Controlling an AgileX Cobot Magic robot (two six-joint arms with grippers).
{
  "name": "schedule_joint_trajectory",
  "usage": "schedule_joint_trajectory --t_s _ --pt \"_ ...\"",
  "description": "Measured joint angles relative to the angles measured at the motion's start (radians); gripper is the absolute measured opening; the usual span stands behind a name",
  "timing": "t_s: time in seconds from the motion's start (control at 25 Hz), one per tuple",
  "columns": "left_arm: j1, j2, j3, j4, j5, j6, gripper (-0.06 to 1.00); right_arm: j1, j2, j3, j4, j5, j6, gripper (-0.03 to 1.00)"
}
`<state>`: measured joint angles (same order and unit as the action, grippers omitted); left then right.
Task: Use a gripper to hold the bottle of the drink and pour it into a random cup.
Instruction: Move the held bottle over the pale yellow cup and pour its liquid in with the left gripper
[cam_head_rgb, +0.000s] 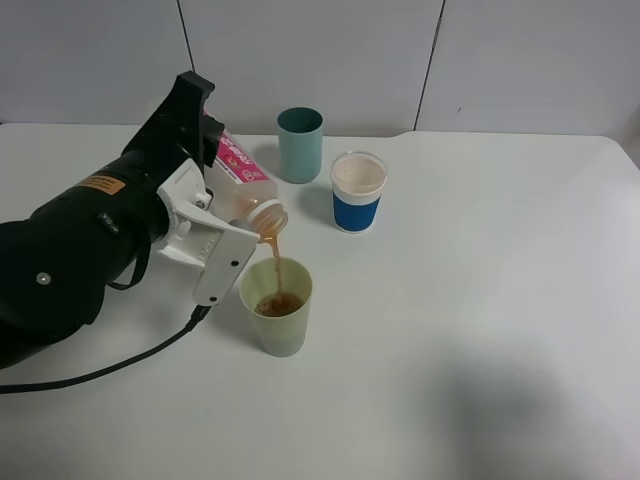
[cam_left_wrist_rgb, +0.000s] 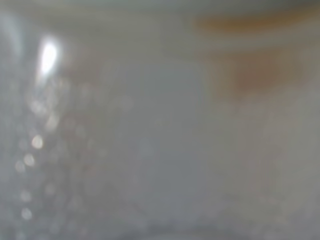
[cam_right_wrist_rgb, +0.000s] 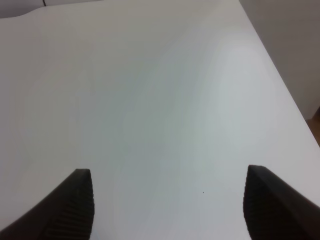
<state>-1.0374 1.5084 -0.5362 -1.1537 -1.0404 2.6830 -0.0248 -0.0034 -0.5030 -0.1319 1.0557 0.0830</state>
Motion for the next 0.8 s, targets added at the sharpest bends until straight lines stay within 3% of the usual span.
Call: schedule_joint_trajectory --t_s 0.8 --pt "0.000 0.000 0.000 0.097 -0.008 0.000 0.36 0.000 0.000 0.000 0.000 0.000 0.000 0.63"
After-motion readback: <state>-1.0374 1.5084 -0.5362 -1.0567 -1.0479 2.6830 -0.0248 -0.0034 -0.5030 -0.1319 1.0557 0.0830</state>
